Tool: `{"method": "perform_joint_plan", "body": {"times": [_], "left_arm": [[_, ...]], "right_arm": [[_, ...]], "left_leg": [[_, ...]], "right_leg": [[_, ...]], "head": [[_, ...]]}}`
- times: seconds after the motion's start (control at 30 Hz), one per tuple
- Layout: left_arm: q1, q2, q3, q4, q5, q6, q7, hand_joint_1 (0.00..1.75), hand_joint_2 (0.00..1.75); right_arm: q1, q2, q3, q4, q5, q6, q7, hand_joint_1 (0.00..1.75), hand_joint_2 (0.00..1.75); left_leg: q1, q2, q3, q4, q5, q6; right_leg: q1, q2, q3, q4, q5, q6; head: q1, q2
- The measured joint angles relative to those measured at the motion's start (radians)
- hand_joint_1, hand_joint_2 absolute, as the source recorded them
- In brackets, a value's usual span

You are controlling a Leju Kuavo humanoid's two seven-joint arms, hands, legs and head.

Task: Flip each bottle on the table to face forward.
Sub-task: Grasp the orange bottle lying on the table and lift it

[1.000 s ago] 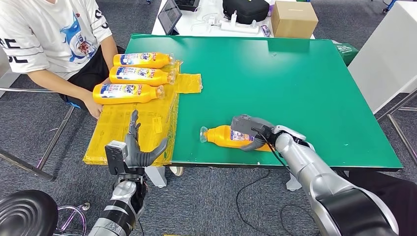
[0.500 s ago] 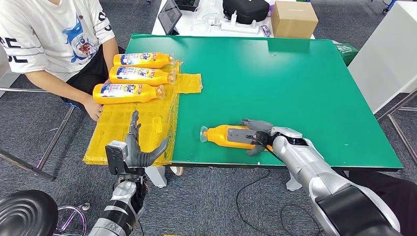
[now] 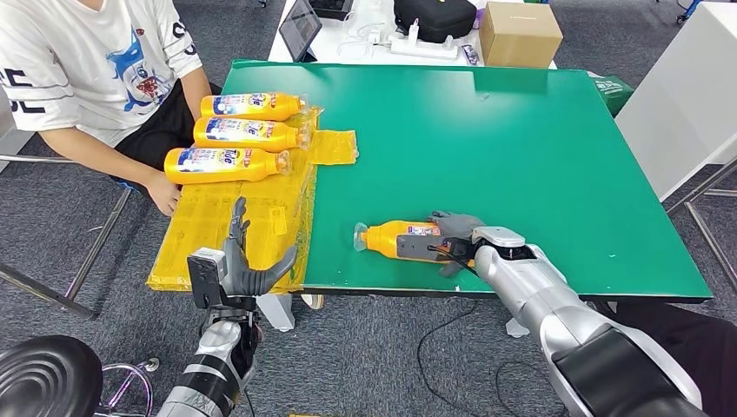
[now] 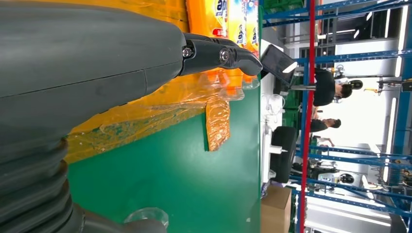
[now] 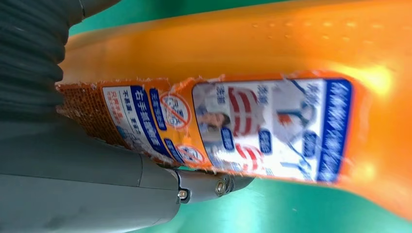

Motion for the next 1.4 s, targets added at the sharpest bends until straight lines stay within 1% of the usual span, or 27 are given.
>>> {"method": "perform_joint_plan", "body": {"times": [0.03,0.07,0.13,0.17,0.2,0.37,0.7,0.83,0.9,0.93,0.97,1.03,1.07,1.1,1.17,1.2,1.27,1.33,1.4], "left_arm": [[0.002,0.000,0.000,0.000,0.000,0.000,0.001,0.00,1.75],[0.005,0.000,0.000,-0.001,0.000,-0.001,0.003,0.00,1.75],[0.012,0.000,0.001,-0.005,0.001,-0.001,0.004,0.00,1.75],[0.016,0.000,0.002,-0.009,0.002,-0.001,0.005,0.00,1.75],[0.020,0.000,0.003,-0.013,0.002,-0.001,0.006,0.00,1.75],[0.040,-0.001,0.006,-0.036,0.004,-0.004,0.011,0.00,1.75],[0.054,-0.002,0.010,-0.055,0.005,-0.006,0.012,0.00,1.75],[0.060,-0.004,0.015,-0.064,0.005,-0.010,0.012,0.00,1.75],[0.066,-0.006,0.022,-0.073,0.005,-0.012,0.013,0.00,1.75],[0.070,-0.007,0.025,-0.080,0.005,-0.012,0.014,0.00,1.75],[0.076,-0.008,0.026,-0.089,0.003,-0.012,0.017,0.00,1.75],[0.088,-0.010,0.028,-0.109,0.001,-0.012,0.026,0.00,1.75],[0.094,-0.012,0.028,-0.119,0.001,-0.012,0.030,0.00,1.75],[0.097,-0.014,0.027,-0.127,0.004,-0.014,0.035,0.00,1.75],[0.100,-0.020,0.021,-0.138,0.021,-0.026,0.048,0.00,1.75],[0.100,-0.022,0.016,-0.142,0.039,-0.038,0.058,0.00,1.75],[0.099,-0.024,0.000,-0.145,0.083,-0.071,0.082,0.00,1.75],[0.095,-0.024,-0.023,-0.145,0.125,-0.109,0.105,0.00,1.75],[0.089,-0.024,-0.046,-0.147,0.156,-0.141,0.123,0.00,1.75]], "right_arm": [[0.000,0.001,0.010,0.002,0.007,-0.004,0.012,0.18,1.75],[0.000,0.001,0.019,0.003,0.014,-0.007,0.024,0.58,1.75],[0.000,0.001,0.036,0.005,0.027,-0.011,0.048,1.43,1.75],[-0.001,0.001,0.043,0.006,0.034,-0.013,0.061,1.71,1.75],[-0.001,0.001,0.050,0.006,0.042,-0.014,0.074,1.75,1.75],[-0.011,-0.004,0.085,0.006,0.075,-0.006,0.119,1.75,1.75],[-0.019,-0.016,0.108,0.006,0.085,-0.004,0.128,1.75,1.75],[-0.018,-0.022,0.108,0.000,0.074,-0.036,0.131,1.75,1.75],[-0.010,-0.031,0.104,-0.017,0.056,-0.091,0.136,1.75,1.75],[0.003,-0.036,0.096,-0.037,0.044,-0.147,0.139,1.75,1.75],[0.023,-0.039,0.078,-0.070,0.032,-0.228,0.141,1.75,1.75],[0.089,-0.037,0.006,-0.174,0.021,-0.437,0.125,1.75,1.75],[0.129,-0.028,-0.044,-0.240,0.023,-0.539,0.107,1.75,1.75],[0.167,-0.016,-0.093,-0.303,0.025,-0.621,0.081,1.75,1.75],[0.241,0.016,-0.189,-0.431,0.016,-0.740,-0.001,1.75,1.75],[0.277,0.036,-0.236,-0.492,0.001,-0.780,-0.061,1.75,1.75],[0.346,0.086,-0.346,-0.614,-0.029,-0.832,-0.206,1.75,1.75],[0.402,0.143,-0.464,-0.714,-0.055,-0.847,-0.345,1.75,1.75],[0.442,0.194,-0.565,-0.791,-0.082,-0.851,-0.451,1.75,1.75]], "left_leg": [[0.000,0.000,0.000,0.000,0.000,0.000],[0.000,0.000,0.000,0.000,0.000,0.000],[0.000,0.000,0.000,0.000,0.000,0.000],[0.000,0.000,0.000,0.000,0.000,0.000],[0.000,0.000,0.000,0.000,0.000,0.000],[0.000,0.000,0.000,0.000,0.000,0.000],[0.000,0.000,0.001,0.000,0.000,0.000],[0.000,0.000,0.001,0.000,0.000,0.000],[0.000,0.000,0.001,0.000,0.000,0.000],[0.000,0.000,0.000,0.000,0.000,0.000],[0.000,0.000,0.000,0.000,0.000,0.000],[0.000,0.000,0.000,0.000,0.000,0.000],[0.000,0.000,0.000,0.000,-0.001,0.000],[0.000,0.000,0.000,0.000,-0.001,-0.001],[0.001,-0.002,-0.001,0.000,-0.001,-0.001],[0.002,-0.004,-0.001,0.000,-0.001,-0.001],[0.002,-0.007,-0.002,0.000,-0.001,-0.001],[0.002,-0.007,-0.003,0.000,-0.001,-0.001],[0.002,-0.006,-0.003,0.000,-0.001,-0.001]], "right_leg": [[0.000,0.000,0.000,0.000,0.000,0.000],[0.000,0.000,0.000,0.000,0.000,0.000],[0.000,0.000,0.000,0.000,0.000,0.000],[0.000,0.000,0.000,0.000,0.000,0.000],[0.000,0.000,0.000,0.000,0.000,0.000],[0.000,0.000,0.000,0.000,0.000,0.000],[0.000,0.000,0.001,0.000,0.000,0.000],[0.000,0.000,0.001,0.000,0.000,0.000],[0.000,0.000,0.001,0.000,0.000,0.000],[0.000,0.000,0.001,0.000,0.000,0.000],[0.000,0.000,0.001,0.000,0.000,0.000],[0.000,0.000,0.000,0.000,0.000,0.000],[0.000,0.001,0.000,0.000,0.000,0.000],[0.000,0.001,-0.001,0.000,0.000,0.000],[0.001,-0.001,-0.001,0.000,-0.001,0.000],[0.001,-0.002,-0.001,0.000,-0.001,-0.001],[0.002,-0.004,-0.001,0.000,-0.002,-0.001],[0.002,-0.004,-0.002,0.000,-0.002,-0.001],[0.002,-0.004,-0.002,0.000,-0.002,-0.001]], "head": [[0.000,0.000],[0.000,0.000],[0.000,0.000],[0.000,0.000],[0.000,0.000],[0.000,0.000],[0.000,0.000],[0.000,0.000],[0.000,0.000],[0.000,0.000],[0.000,0.000],[0.000,0.000],[0.000,0.000],[0.000,0.000],[0.000,0.000],[0.000,0.000],[0.000,0.000],[0.000,0.000],[0.000,0.000]]}}
